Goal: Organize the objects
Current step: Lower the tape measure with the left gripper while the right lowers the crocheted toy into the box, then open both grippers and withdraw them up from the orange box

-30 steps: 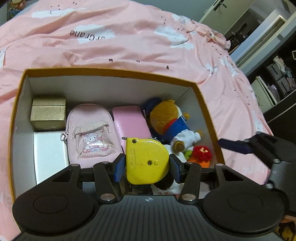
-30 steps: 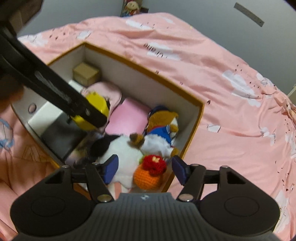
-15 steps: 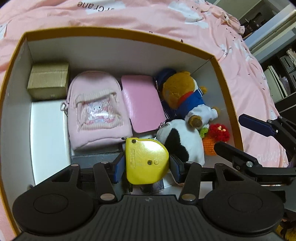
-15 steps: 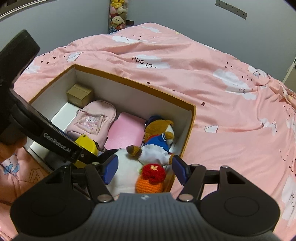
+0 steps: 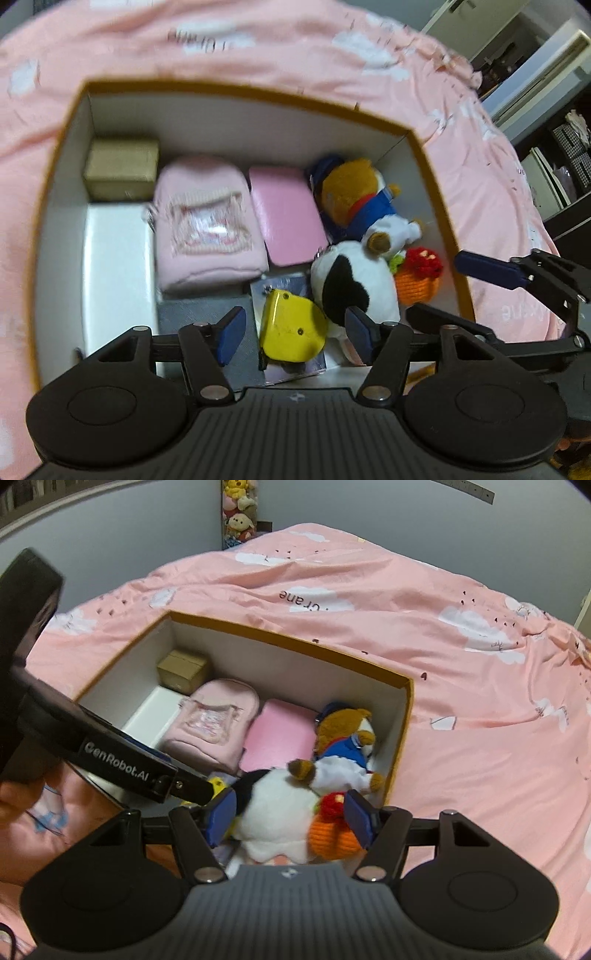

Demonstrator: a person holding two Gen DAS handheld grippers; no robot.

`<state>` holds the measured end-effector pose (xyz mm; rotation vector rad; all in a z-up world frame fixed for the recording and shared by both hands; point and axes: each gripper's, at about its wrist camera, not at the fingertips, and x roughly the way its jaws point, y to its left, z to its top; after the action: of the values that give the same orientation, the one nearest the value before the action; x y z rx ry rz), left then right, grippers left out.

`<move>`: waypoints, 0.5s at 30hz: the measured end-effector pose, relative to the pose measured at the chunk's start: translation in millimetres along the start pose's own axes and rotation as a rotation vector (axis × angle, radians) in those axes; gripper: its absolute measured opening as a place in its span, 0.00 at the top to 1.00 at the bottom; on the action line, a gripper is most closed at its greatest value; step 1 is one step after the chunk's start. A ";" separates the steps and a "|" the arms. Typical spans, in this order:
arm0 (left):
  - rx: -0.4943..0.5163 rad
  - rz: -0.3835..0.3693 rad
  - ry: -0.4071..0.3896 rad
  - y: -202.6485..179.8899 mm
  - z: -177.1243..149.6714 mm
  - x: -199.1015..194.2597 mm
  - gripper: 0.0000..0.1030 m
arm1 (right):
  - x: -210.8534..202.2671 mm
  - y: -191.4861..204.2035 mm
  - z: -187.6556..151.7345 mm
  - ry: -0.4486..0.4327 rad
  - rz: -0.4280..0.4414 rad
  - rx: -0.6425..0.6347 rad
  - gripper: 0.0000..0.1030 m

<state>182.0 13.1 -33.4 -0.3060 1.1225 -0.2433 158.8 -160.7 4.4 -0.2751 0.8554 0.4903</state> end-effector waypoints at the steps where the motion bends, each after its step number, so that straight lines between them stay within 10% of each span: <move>1: 0.011 0.016 -0.021 -2.0 -2.2 -5.5 0.31 | -2.0 1.2 0.1 -0.004 0.012 0.014 0.32; 15: 0.099 0.208 -0.327 -15.0 -35.2 -93.2 0.25 | -36.0 29.5 -5.5 -0.074 0.090 0.182 0.24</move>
<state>110.9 26.9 36.5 -0.1334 0.8088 -0.0606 120.1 -148.6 27.7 -0.0515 0.8371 0.5000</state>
